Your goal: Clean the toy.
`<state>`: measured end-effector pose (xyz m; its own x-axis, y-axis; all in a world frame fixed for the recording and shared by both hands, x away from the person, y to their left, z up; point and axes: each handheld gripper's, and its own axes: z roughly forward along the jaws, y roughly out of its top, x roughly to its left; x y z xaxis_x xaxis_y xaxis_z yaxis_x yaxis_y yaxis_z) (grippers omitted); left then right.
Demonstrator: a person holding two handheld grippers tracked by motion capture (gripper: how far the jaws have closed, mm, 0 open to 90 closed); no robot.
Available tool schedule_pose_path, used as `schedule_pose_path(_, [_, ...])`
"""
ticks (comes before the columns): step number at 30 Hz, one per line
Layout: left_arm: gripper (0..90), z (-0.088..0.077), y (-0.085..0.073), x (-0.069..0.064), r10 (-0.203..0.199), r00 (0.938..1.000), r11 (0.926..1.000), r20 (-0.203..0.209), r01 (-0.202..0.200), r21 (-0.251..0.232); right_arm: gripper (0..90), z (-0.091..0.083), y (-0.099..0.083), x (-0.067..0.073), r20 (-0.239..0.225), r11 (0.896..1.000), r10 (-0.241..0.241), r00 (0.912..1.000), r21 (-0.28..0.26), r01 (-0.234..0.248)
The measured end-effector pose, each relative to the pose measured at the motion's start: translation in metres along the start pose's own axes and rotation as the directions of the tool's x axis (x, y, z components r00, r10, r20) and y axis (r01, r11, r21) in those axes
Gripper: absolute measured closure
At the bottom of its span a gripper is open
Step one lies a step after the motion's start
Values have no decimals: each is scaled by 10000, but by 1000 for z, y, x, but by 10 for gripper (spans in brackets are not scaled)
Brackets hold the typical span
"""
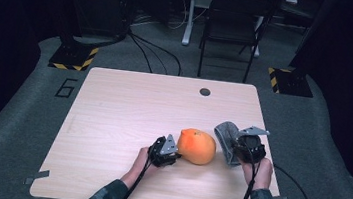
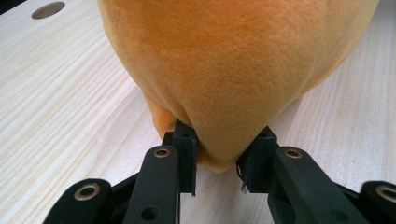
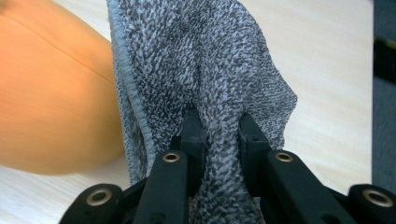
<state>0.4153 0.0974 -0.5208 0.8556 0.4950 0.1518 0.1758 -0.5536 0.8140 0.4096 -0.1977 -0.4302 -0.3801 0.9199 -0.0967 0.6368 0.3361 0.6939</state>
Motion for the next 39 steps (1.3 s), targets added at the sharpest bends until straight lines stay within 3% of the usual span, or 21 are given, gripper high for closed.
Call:
schedule_pose_path(4, [728,0,-1,0,43,10000,10000,-42,-43,-32,767,18,-8,-3,132,9980,96,9999,625,-104])
schedule_pose_path(7, [748,0,-1,-1,107,9998,9999,-156,-109,-117,766,26,-10,-3,90,9969,-12,10000,788,5])
schedule_pose_path(18, [784,-4,-2,-1,-73,9999,9966,-130,62,-827,764,26,-12,-9,167,9974,144,9998,701,-155])
schedule_pose_path(24, [783,-11,4,0,-477,9987,9925,157,492,-1119,764,24,-12,-12,293,9975,328,9990,620,-346])
schedule_pose_path(33, [780,-35,24,1,-1190,9900,9792,752,1296,-1562,765,22,-12,-15,392,9983,368,9986,429,-385])
schedule_pose_path(37, [779,-43,31,0,-1519,9830,9745,1027,1663,-1504,764,21,-12,-15,371,9981,390,9985,470,-407])
schedule_pose_path(39, [779,-45,34,-1,-1861,9762,9687,1115,2013,-1455,764,22,-12,-15,392,9984,358,9986,433,-375])
